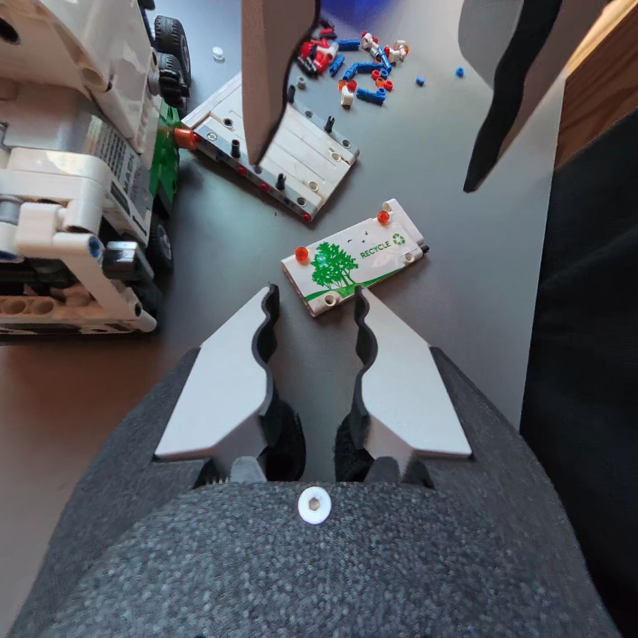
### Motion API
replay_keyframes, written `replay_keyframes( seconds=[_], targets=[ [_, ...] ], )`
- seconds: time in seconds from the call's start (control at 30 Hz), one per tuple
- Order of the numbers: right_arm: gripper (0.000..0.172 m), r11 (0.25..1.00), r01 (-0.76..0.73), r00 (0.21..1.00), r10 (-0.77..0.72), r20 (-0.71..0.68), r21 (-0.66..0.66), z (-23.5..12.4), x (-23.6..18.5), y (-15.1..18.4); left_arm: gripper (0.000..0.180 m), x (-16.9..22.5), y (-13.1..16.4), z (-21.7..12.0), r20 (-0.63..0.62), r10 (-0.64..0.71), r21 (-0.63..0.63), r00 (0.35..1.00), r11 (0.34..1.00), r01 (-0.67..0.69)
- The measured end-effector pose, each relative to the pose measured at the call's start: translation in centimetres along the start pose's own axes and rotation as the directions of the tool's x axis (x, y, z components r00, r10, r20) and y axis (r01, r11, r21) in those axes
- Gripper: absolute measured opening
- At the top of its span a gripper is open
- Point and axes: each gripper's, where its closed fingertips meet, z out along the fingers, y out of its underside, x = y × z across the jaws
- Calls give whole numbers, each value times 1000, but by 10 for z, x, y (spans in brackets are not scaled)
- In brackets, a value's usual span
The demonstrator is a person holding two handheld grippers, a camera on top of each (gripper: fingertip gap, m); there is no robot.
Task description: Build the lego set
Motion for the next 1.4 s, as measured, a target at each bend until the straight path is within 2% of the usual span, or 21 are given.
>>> replay_keyframes(
  seconds=[0.1, 0.17, 0.23, 0.27, 0.37, 0.43, 0.53, 0.6, 0.7, 0.8, 0.97, 1.2, 1.23, 1.3, 1.33, 1.4],
  targets=[
    [95, 964, -227, 962, 245, -122, 142, -30, 8, 5, 42, 8, -6, -8, -40, 16, 59, 999, 998, -13],
    [77, 898, -319, 881, 399, -255, 303, -46, 14, 14, 42, 10, -12, -15, -41, 29, 120, 999, 993, -23],
    [75, 778, -399, 732, 589, -343, 485, -59, 17, 30, 42, 9, -21, -24, -35, 28, 195, 999, 981, -21],
    [75, 697, -432, 620, 690, -373, 573, -65, 20, 42, 42, 7, -25, -29, -24, 18, 235, 1000, 972, -11],
    [71, 455, -436, 310, 886, -345, 777, -75, 15, 73, 42, -5, -39, -46, 25, -30, 366, 999, 930, 19],
    [69, 377, -381, 164, 926, -340, 844, -77, 10, 89, 38, -13, -45, -56, 103, -50, 430, 993, 903, 0],
    [57, 358, -365, 1, 923, -384, 860, -76, 8, 116, 28, -15, -48, -63, 222, -21, 460, 975, 884, -86],
    [50, 345, -357, -100, 910, -403, 868, -81, 10, 133, 28, -13, -46, -56, 234, 8, 421, 972, 901, -109],
    [46, 300, -375, -192, 901, -390, 877, -86, 14, 156, 28, -10, -39, -42, 200, 33, 337, 979, 936, -100],
    [44, 236, -372, -203, 923, -327, 898, -86, 14, 164, 28, -13, -37, -37, 179, 6, 312, 984, 948, -63],
    [32, 265, -298, -223, 915, -336, 917, -99, 10, 164, 28, -20, -34, -33, 192, -28, 281, 981, 959, -28],
    [33, 287, -329, -200, 910, -363, 900, -95, 12, 162, 28, -20, -34, -29, 208, -19, 258, 978, 966, -36],
    [33, 284, -331, -203, 910, -362, 900, -94, 12, 162, 27, -13, -43, -31, 190, -16, 281, 982, 959, -39],
    [33, 268, -353, -198, 915, -351, 897, -91, 13, 164, 26, 16, -97, -55, 106, 49, 407, 993, 909, -88],
    [33, 262, -362, -195, 917, -347, 895, -89, 14, 164, 26, 26, -131, -73, 121, 129, 459, 984, 872, -171],
    [33, 266, -358, -193, 917, -350, 895, -90, 13, 163, 23, 21, -190, -101, 265, 289, 451, 920, 806, -383]
  ],
)
